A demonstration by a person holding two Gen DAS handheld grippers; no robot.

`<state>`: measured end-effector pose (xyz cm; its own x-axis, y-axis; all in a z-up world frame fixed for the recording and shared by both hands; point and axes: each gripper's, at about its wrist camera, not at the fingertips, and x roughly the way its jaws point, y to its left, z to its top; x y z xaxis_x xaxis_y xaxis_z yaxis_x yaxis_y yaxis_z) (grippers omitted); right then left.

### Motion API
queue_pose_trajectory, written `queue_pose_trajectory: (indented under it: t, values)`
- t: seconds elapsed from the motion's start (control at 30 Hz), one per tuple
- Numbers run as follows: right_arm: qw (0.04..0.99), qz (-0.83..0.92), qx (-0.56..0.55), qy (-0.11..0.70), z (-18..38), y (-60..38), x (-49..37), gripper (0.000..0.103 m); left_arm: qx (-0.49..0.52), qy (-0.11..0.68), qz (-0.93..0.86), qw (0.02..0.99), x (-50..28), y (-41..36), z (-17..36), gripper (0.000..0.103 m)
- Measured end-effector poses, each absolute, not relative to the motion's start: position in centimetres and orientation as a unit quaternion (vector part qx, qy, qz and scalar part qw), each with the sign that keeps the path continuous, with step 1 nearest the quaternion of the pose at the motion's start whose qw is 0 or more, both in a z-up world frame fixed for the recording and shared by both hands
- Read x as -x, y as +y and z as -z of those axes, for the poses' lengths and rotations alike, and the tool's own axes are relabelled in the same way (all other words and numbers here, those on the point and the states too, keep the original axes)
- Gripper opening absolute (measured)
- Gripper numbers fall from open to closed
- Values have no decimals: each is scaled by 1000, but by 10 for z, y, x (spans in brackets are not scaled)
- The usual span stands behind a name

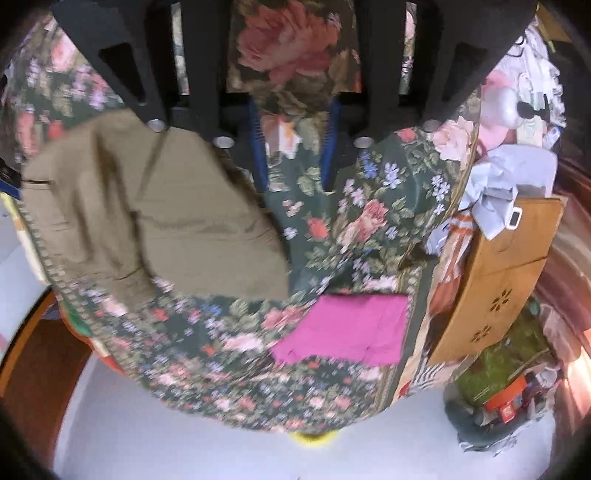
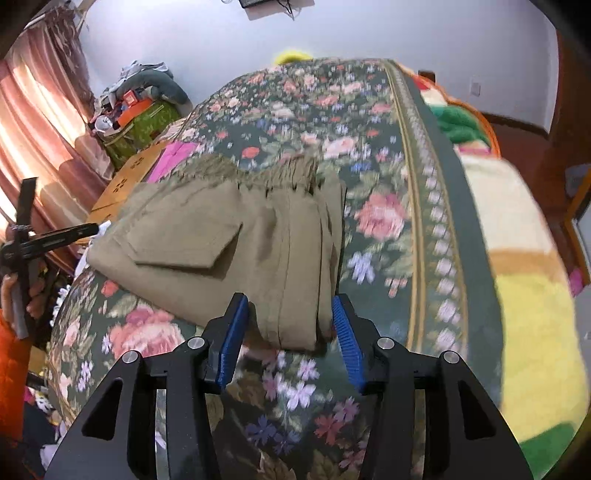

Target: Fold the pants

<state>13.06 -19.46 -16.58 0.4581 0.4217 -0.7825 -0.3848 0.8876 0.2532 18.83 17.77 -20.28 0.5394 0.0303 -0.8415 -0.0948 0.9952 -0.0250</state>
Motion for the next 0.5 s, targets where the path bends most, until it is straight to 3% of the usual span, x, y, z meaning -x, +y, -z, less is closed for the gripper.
queue_pose_trajectory:
  t: [0.2,0.43,0.5]
  values:
    - [862,-224,-14,454,155,-194,-155,57,53,457,5,888,-193,161,188,60]
    - [827,-235,-14,511,184,-182,-189,57,56,490,26,870,-218,146,214,60]
    - [815,-242,-23,526,194,-181,-197,61,57,499,32,864,-223,143,222,60]
